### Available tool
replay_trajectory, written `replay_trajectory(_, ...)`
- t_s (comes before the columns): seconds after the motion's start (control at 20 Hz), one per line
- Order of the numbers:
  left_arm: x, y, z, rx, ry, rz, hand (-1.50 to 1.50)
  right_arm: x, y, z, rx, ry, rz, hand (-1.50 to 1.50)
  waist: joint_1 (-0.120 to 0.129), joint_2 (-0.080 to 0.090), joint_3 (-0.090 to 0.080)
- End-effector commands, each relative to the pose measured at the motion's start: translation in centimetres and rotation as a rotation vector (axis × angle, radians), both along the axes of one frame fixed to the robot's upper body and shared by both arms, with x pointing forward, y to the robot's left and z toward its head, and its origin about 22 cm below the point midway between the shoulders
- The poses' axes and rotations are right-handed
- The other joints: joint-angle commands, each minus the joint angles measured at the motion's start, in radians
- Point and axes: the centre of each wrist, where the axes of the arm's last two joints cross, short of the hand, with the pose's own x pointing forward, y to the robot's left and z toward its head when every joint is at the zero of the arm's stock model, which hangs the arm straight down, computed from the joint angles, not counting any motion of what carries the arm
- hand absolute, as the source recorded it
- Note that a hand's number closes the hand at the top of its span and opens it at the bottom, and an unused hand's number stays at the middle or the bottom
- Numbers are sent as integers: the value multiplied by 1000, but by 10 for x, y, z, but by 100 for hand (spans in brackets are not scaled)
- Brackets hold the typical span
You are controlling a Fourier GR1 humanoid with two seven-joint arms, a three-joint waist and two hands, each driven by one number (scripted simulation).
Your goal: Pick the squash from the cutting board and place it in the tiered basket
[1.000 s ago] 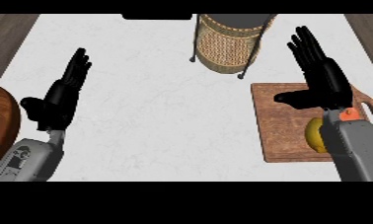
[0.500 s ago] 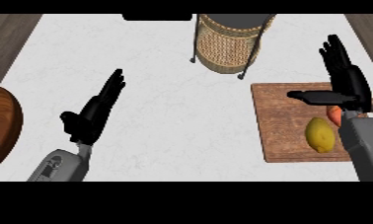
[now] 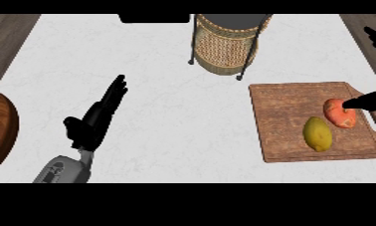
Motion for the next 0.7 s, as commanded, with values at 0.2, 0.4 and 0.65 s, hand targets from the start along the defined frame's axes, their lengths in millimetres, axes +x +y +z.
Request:
replay_trajectory(0.2,-5,-4,-5,-2,-4,2,0,-12,25,55,-502,369,58,-150,-3,-2,2)
replay_trajectory(0.4,-5,3,2,-2,-3,-3,0,-23,50,65,-493,439,67,-150,2,2,6)
replay_trajectory(0.65,-7,3,17,-2,-9,1,0,-43,68,67,-504,462,36,-150,7,3,7)
